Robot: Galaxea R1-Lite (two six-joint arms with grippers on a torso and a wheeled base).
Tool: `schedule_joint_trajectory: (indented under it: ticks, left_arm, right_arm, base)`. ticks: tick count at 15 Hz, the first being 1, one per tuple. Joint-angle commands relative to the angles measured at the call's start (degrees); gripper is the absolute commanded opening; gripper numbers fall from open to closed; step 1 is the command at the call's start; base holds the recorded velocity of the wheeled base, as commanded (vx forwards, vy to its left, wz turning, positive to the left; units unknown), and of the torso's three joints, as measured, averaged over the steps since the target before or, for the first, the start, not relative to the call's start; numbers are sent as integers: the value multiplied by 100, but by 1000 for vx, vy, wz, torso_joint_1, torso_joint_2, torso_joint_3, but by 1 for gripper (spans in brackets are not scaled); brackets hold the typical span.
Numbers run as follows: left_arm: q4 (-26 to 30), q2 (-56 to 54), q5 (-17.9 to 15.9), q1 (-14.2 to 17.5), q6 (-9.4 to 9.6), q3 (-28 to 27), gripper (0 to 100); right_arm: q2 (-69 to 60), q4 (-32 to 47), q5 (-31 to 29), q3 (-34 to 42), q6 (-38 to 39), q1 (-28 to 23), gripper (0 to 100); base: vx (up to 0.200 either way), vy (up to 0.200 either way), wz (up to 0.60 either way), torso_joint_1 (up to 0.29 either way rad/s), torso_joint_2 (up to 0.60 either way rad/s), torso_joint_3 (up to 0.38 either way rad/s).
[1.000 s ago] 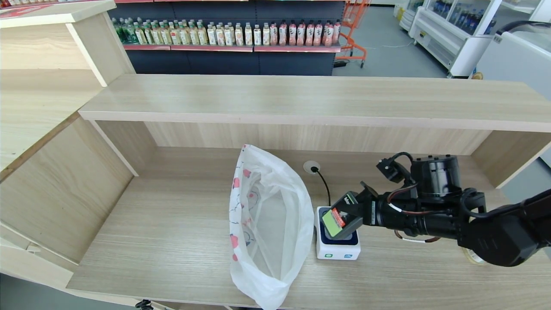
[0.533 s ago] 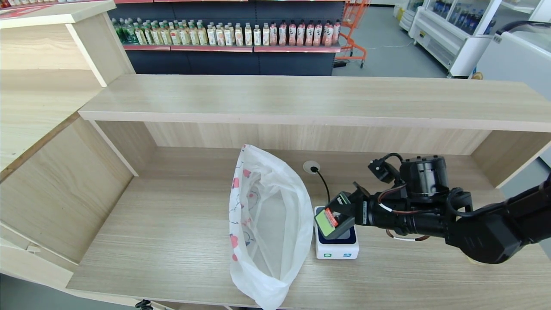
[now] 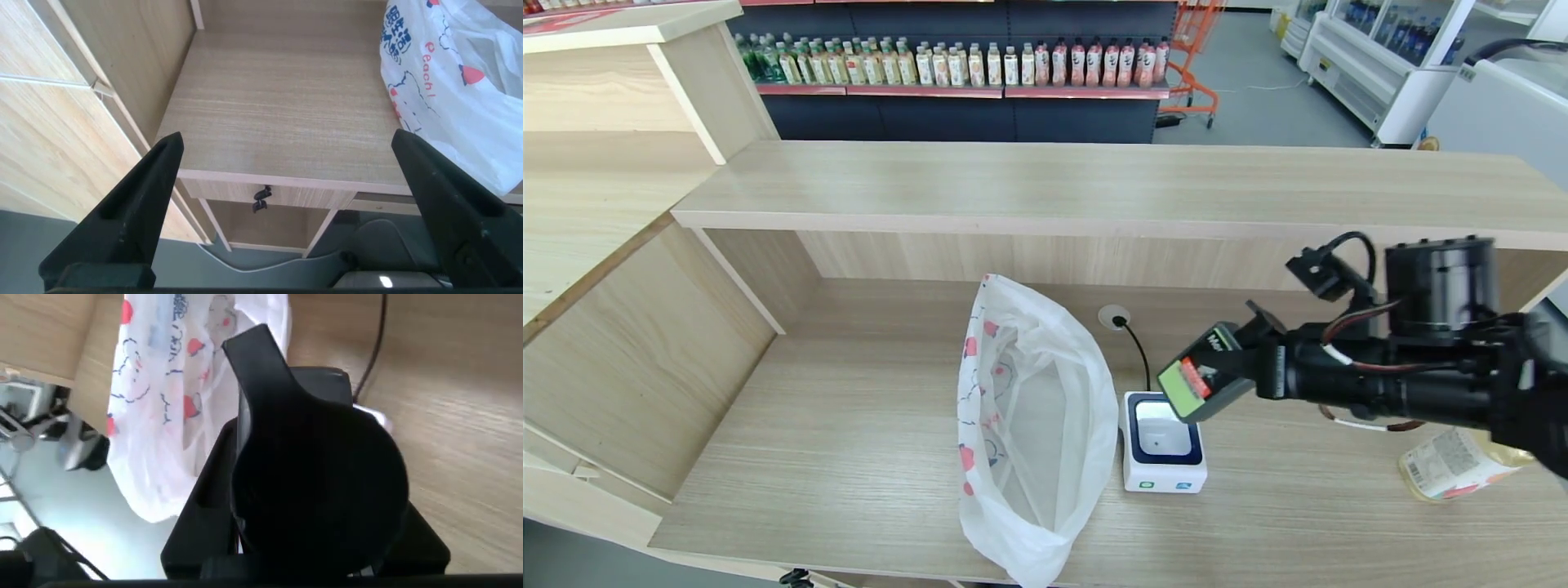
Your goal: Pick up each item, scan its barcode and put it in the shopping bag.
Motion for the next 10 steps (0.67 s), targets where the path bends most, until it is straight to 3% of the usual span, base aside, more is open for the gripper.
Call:
schedule_joint_trajectory:
  ticks: [1, 6, 10]
  left_arm:
    - [-1, -2, 2, 0, 6, 1, 100]
    - [-1, -2, 2, 0, 6, 1, 100]
    - [-1, -2, 2, 0, 6, 1, 100]
  right_arm:
    - [-1536, 652, -471, 359, -1075, -344, 0]
    - [-2099, 643, -585, 1062, -1356, -344, 0]
    - [-2099, 652, -515, 1150, -1295, -300, 0]
  base:
    - [0, 0, 0, 0, 0, 0]
    - [0, 0, 0, 0, 0, 0]
    - [0, 0, 0, 0, 0, 0]
